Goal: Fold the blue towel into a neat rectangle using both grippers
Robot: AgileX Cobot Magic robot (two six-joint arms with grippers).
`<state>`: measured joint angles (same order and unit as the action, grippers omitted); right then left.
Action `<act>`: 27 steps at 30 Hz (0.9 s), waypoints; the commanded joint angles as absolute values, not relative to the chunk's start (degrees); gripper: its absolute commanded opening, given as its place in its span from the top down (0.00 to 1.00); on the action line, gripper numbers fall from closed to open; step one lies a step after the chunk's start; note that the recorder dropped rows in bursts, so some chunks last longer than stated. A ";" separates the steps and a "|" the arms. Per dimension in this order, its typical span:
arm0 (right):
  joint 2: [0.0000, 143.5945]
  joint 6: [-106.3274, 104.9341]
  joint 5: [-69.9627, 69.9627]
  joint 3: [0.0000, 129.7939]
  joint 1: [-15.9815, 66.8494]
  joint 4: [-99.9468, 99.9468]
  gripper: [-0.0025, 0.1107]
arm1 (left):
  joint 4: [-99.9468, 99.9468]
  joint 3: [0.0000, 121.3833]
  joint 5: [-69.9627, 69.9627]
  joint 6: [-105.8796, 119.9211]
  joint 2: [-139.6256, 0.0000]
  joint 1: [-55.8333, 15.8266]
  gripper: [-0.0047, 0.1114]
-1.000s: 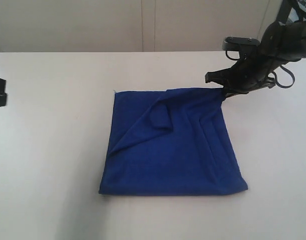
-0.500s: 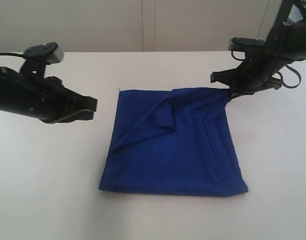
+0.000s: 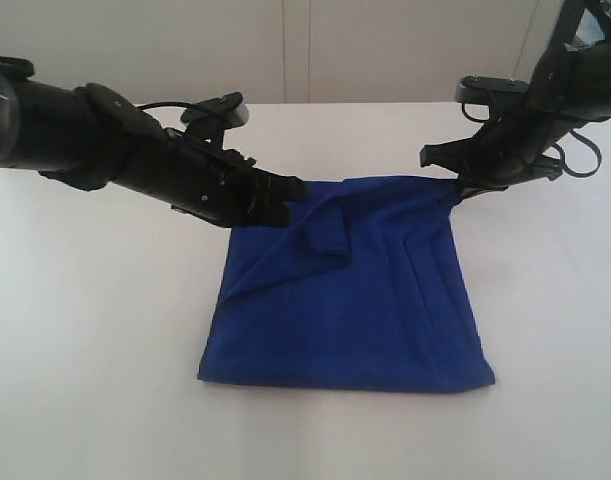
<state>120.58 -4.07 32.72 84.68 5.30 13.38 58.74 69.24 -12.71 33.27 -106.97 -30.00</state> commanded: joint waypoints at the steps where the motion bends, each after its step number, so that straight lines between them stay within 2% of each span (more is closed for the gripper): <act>1: 120.20 -3.98 33.16 84.76 4.97 13.11 0.98 | 62.56 73.55 -16.08 33.28 -112.03 -30.47 0.73; 4: 120.20 -3.98 33.16 84.76 4.97 13.11 0.98 | 63.85 75.13 -18.23 33.28 -114.54 -30.47 0.63; 7: 120.20 -3.98 33.04 84.76 4.97 13.11 0.98 | 65.11 75.76 -18.72 33.28 -115.96 -30.47 0.59; 27: 120.20 -3.98 32.94 84.76 4.97 13.23 0.98 | 72.53 78.80 -17.44 33.39 -122.38 -30.47 0.59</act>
